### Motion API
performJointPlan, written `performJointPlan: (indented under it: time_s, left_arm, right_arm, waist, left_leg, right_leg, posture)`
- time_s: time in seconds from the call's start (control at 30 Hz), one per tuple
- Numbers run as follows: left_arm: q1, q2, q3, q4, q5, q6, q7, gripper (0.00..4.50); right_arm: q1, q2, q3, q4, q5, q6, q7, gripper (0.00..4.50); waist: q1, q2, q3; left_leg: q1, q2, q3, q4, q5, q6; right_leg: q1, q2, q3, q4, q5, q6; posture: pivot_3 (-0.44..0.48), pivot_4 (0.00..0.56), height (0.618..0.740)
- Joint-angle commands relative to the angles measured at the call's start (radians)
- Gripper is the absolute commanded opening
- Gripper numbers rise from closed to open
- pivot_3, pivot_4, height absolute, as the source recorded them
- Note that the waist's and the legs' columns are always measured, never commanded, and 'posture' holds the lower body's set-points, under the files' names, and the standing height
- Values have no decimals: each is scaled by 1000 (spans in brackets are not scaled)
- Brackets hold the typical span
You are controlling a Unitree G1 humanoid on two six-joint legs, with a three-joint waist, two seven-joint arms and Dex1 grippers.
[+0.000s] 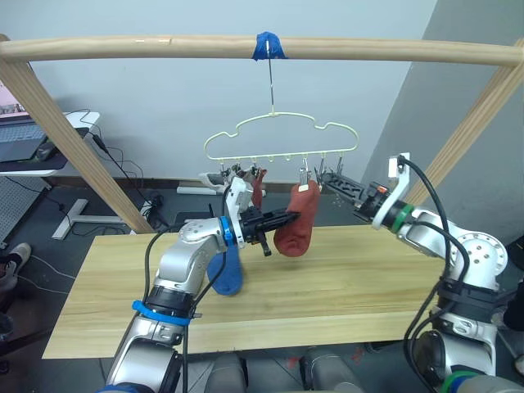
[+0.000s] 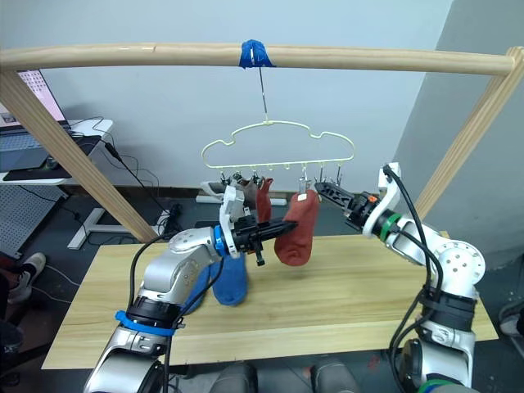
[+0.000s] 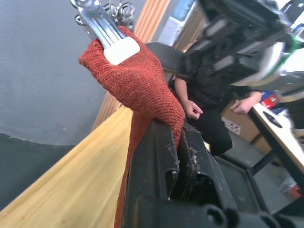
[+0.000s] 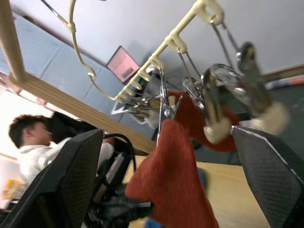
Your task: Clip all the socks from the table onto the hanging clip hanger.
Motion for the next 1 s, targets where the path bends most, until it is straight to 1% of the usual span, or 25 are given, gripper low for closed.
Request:
performJointPlan:
  time_s: [0.03,0.07,0.13,0.2,0.23,0.27,0.3,0.33,0.4,0.47,0.5,0.53,0.57,0.6,0.7,0.77,0.83,0.93,0.97,1.0]
  left_arm:
    - [-28,-13,-7,32,21,-37,2,261]
    - [-33,-15,-8,52,30,-41,6,530]
    - [-40,-11,3,117,46,-71,7,1004]
    - [-32,7,27,157,55,-97,10,1555]
    - [-18,21,38,139,44,-85,4,1851]
    - [5,46,48,102,32,-65,-8,1902]
    - [21,63,53,75,23,-51,-18,2249]
    - [35,81,59,51,16,-38,-27,2327]
    - [57,115,73,6,-1,-15,-40,2819]
    - [77,151,84,-51,-20,18,-51,3416]
    - [85,163,85,-75,-27,31,-54,3739]
    - [93,175,90,-100,-36,44,-56,4091]
    - [105,195,102,-144,-64,76,-65,4331]
    - [114,208,111,-175,-85,100,-70,4465]
    - [135,242,133,-255,-141,159,-77,4465]
    - [162,277,151,-328,-183,199,-92,4465]
    - [178,296,161,-367,-209,224,-93,4465]
    - [191,307,170,-394,-220,233,-76,4500]
    - [195,309,173,-401,-223,234,-72,4500]
    - [196,310,175,-405,-226,236,-69,4500]
  right_arm:
    - [30,-27,-3,-98,41,-31,-4,4497]
    - [44,-33,0,-119,42,-38,-7,4500]
    - [80,-42,29,-198,1,-70,-19,4500]
    - [116,-31,64,-261,-19,-102,-27,4500]
    - [135,-25,90,-282,-39,-116,-28,4500]
    - [151,-11,113,-298,-64,-135,-34,4500]
    - [161,-3,129,-307,-80,-149,-40,4500]
    - [169,-1,148,-317,-108,-165,-41,4500]
    - [177,8,191,-331,-192,-227,-41,4500]
    - [181,26,241,-338,-275,-290,-36,4500]
    - [183,32,257,-340,-303,-312,-32,4500]
    - [186,31,282,-338,-348,-337,-28,4500]
    - [187,23,323,-327,-423,-380,-23,4500]
    - [188,17,352,-318,-476,-411,-18,4500]
    - [185,10,420,-285,-608,-498,-5,4500]
    - [168,31,458,-236,-710,-579,-18,4500]
    - [162,48,477,-205,-772,-632,-17,4500]
    - [154,68,496,-165,-846,-695,-3,3935]
    - [151,67,506,-153,-875,-710,2,3462]
    - [149,67,512,-146,-895,-720,7,3218]
  waist:
    - [-4,0,0]
    - [-6,0,0]
    - [-12,0,0]
    - [-24,0,0]
    - [-25,0,0]
    - [-32,0,0]
    - [-38,0,0]
    - [-46,0,0]
    - [-56,1,0]
    - [-54,1,0]
    - [-52,1,0]
    - [-50,1,0]
    - [-49,0,0]
    - [-48,0,0]
    - [-46,0,0]
    - [-45,0,0]
    - [-43,0,1]
    - [-37,0,1]
    - [-35,0,1]
    - [-34,0,1]
  left_leg:
    - [0,0,0,0,0,0]
    - [0,0,0,0,0,0]
    - [0,0,0,0,0,0]
    - [0,0,0,0,0,0]
    - [0,0,0,0,0,0]
    - [0,0,0,0,0,0]
    - [0,0,0,0,0,0]
    - [0,0,1,0,0,0]
    - [1,2,0,-1,0,0]
    - [1,2,0,-1,0,0]
    - [1,2,0,0,0,0]
    - [1,2,0,0,0,0]
    - [1,2,0,0,0,0]
    - [1,2,0,0,0,0]
    - [1,2,0,0,0,0]
    - [1,2,0,0,0,0]
    - [1,2,0,0,0,0]
    - [1,2,0,0,0,0]
    - [1,2,0,0,0,0]
    - [1,2,0,0,0,0]
  right_leg:
    - [0,0,0,0,0,0]
    - [0,0,0,0,0,0]
    - [0,0,0,0,0,0]
    - [0,0,0,0,-2,4]
    - [0,0,0,0,-3,4]
    - [0,0,0,0,-3,4]
    - [0,0,1,0,-3,4]
    - [0,0,1,0,-3,4]
    - [-1,2,1,0,-3,5]
    - [-1,2,1,1,-3,5]
    - [-1,2,1,1,-3,5]
    - [-1,2,1,1,-3,5]
    - [-1,2,1,1,-3,5]
    - [-1,2,1,1,-3,5]
    - [-1,1,1,1,-3,5]
    - [-1,1,1,1,-3,5]
    - [-1,1,1,1,-3,5]
    - [-1,1,1,1,-3,5]
    - [-1,1,1,1,-3,5]
    - [-1,1,1,1,-3,5]
  posture:
    - [-85,84,740]
    - [-85,84,740]
    - [-117,93,740]
    - [-123,98,740]
    - [-123,98,740]
    - [-120,103,740]
    - [-118,107,740]
    - [-113,109,740]
    - [-109,110,740]
    - [-109,110,740]
    - [-88,114,740]
    - [-88,114,740]
    - [-74,116,740]
    - [-74,116,740]
    - [-60,118,740]
    - [-40,119,740]
    - [-40,119,740]
    - [-25,117,740]
    - [-25,117,740]
    - [-10,120,740]
